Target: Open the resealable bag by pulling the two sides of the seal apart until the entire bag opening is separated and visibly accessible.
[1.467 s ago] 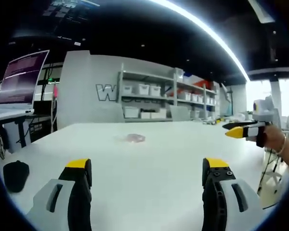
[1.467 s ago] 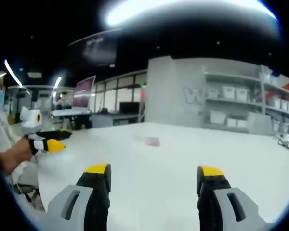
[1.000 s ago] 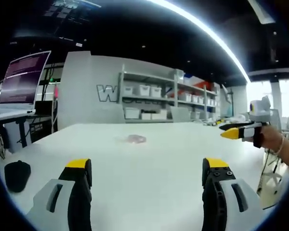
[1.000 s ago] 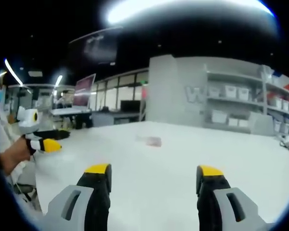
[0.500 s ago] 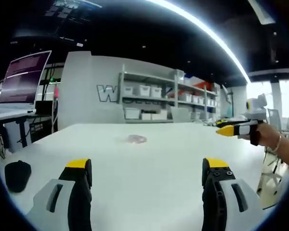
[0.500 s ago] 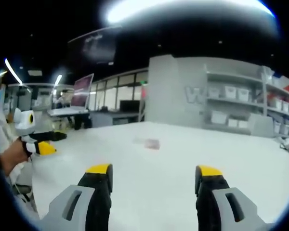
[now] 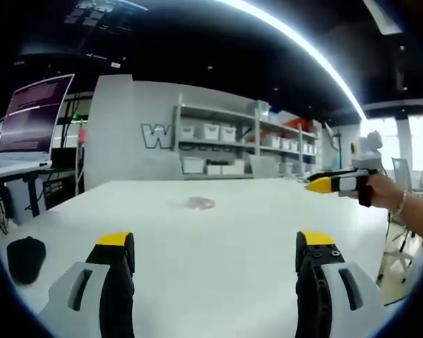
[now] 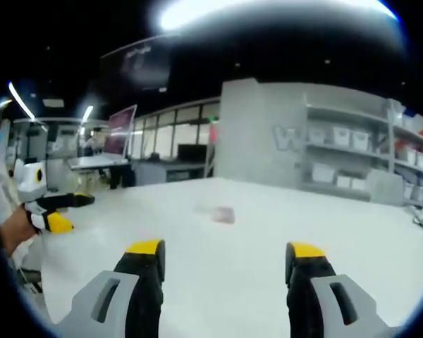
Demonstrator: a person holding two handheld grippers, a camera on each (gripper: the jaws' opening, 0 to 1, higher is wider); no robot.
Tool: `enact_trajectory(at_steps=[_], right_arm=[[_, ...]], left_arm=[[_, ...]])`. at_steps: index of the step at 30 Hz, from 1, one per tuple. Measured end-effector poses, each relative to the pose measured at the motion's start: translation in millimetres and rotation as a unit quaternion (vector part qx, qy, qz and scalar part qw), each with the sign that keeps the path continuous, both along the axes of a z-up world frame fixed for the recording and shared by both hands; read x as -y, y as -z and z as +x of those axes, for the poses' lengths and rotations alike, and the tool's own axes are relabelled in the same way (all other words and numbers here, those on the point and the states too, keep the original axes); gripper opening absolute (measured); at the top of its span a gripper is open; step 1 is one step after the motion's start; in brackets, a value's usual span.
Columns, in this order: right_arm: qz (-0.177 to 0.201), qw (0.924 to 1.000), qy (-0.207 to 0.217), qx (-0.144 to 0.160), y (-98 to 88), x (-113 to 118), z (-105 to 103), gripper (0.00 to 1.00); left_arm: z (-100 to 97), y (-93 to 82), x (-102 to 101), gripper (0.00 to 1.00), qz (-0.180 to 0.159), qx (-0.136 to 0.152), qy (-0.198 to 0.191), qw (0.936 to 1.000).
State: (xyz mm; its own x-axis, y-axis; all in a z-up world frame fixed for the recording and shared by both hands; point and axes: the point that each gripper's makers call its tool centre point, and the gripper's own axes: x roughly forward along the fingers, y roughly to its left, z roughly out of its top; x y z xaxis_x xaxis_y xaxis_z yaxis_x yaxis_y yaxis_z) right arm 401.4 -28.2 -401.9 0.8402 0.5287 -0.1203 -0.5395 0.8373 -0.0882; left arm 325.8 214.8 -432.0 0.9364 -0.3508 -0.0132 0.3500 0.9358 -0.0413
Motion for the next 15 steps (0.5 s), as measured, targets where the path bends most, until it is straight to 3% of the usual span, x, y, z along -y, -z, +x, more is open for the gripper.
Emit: enact_trajectory(at_steps=[15], right_arm=[[-0.004,0.9999,0.004,-0.015,7.7,-7,18,0.69]], left_arm=[[1.7,-0.1,-1,0.93,0.003,-0.002,0.001,1.0000]])
